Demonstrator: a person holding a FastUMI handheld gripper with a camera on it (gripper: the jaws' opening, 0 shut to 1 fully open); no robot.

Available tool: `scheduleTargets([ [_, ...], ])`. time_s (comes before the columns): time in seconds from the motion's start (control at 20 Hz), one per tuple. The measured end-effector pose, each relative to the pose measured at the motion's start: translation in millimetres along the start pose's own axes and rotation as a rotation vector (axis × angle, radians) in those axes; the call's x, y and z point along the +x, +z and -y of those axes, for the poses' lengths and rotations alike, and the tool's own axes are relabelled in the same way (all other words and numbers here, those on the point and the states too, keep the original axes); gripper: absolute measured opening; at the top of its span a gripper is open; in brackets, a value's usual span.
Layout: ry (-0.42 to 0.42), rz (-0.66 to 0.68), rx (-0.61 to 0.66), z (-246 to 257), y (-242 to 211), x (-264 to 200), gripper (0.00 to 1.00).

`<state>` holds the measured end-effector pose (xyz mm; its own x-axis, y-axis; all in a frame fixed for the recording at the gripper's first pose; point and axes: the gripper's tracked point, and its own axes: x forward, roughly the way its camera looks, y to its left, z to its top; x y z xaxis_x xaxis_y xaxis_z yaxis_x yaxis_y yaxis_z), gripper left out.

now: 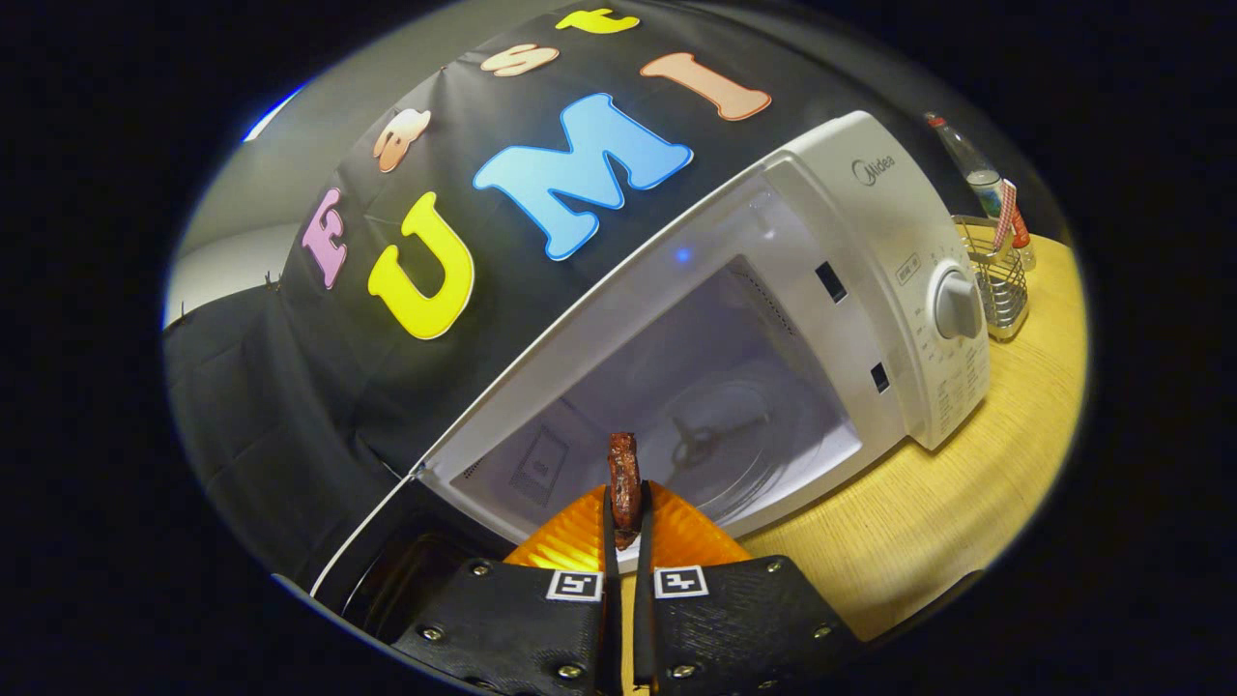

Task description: Open the microwave, put the food inside, and close the microwave door.

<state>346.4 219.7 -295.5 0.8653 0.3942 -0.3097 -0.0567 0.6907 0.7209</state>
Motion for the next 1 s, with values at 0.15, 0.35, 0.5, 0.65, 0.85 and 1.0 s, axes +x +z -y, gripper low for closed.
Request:
scheduleTargets([
  [0.15,-0.020,-0.010,0.009,10,-7,19,0.05],
  [0.35,-0.028,-0.011,0.014,22,-17,33,0.07],
  [0.5,-0.044,0.018,-0.027,26,-12,45,0.09],
  [0.65,-0.104,0.013,-0.090,40,-11,56,0.18],
  [0.85,-0.223,0.013,-0.258,62,-8,58,0.49],
  [1.0,-0.320,0.040,-0.505,74,3,51,0.99],
])
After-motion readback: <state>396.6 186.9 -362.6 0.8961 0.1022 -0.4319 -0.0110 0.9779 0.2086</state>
